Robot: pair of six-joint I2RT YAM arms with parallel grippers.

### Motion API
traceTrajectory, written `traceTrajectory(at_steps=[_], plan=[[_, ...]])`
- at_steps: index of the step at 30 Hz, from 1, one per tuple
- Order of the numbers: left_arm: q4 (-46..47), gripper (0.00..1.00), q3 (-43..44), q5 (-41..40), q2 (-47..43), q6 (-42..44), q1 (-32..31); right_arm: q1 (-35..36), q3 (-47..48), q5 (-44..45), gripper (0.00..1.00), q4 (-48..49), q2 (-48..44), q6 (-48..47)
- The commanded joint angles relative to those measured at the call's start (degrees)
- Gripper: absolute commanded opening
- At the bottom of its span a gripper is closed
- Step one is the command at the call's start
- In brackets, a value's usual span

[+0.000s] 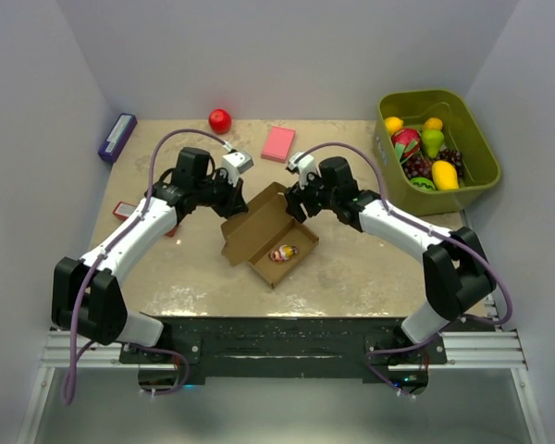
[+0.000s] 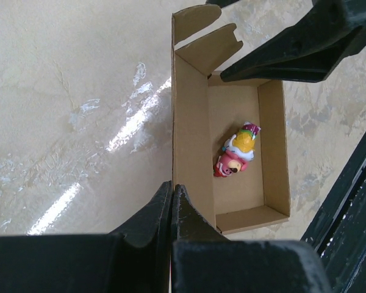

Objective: Fold the paper box

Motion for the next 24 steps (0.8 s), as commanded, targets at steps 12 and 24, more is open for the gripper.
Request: traceTrajectory(at_steps=[12, 24], plan=[[1.7, 0.00, 0.2, -0.6, -0.9, 0.3, -1.0, 1.0, -1.2, -3.8, 0.00, 5.7, -1.6, 1.9], [14.2, 1.00, -5.0, -9.9, -12.0, -8.1, 5.4, 1.0, -14.6, 6.5, 0.00, 16.1, -15.0, 6.9]])
